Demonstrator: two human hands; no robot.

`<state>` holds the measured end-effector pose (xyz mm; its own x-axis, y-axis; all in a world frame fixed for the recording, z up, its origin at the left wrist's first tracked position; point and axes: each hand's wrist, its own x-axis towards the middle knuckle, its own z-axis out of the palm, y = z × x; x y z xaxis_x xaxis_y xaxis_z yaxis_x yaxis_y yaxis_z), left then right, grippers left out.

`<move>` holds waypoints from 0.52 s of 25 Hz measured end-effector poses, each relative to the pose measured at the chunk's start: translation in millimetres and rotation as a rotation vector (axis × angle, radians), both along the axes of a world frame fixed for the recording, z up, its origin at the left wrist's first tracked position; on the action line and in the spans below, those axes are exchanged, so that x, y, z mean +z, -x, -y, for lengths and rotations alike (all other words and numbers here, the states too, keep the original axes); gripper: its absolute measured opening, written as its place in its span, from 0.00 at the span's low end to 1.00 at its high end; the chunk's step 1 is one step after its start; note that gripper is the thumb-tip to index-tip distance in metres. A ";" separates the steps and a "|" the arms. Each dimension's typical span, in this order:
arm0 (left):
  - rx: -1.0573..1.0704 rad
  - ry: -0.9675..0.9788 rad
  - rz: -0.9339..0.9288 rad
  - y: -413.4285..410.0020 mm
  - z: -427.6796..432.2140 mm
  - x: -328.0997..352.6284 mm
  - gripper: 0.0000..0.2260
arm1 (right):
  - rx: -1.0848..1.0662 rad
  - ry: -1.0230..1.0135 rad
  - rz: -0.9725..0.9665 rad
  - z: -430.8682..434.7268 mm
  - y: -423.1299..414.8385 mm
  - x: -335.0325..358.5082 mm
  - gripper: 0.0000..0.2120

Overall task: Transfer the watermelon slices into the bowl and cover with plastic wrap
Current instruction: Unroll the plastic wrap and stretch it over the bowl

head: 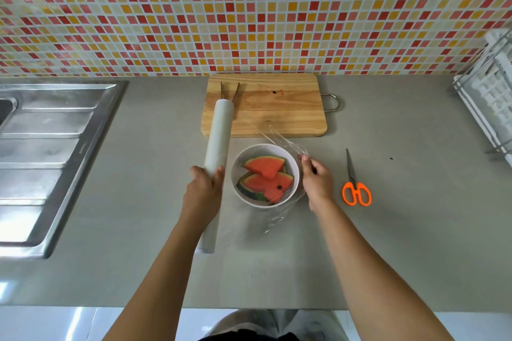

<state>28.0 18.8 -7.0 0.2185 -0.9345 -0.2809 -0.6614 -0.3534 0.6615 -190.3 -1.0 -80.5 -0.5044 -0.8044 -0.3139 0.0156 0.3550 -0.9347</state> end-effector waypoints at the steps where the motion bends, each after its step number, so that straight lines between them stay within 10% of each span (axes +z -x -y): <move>1: 0.002 0.001 -0.004 0.2 -0.7 -3.0 0.18 | 0.007 -0.010 0.026 -0.4 0.3 1.0 0.13; 13: 0.020 -0.028 0.009 1.8 -3.0 -16.7 0.17 | -0.130 -0.357 0.715 18.7 13.7 35.8 0.09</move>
<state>26.2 21.8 -23.7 0.2394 -0.9219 -0.3045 -0.6600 -0.3845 0.6454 -204.0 -19.7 -44.8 -0.1668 -0.5432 -0.8229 0.6283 0.5846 -0.5133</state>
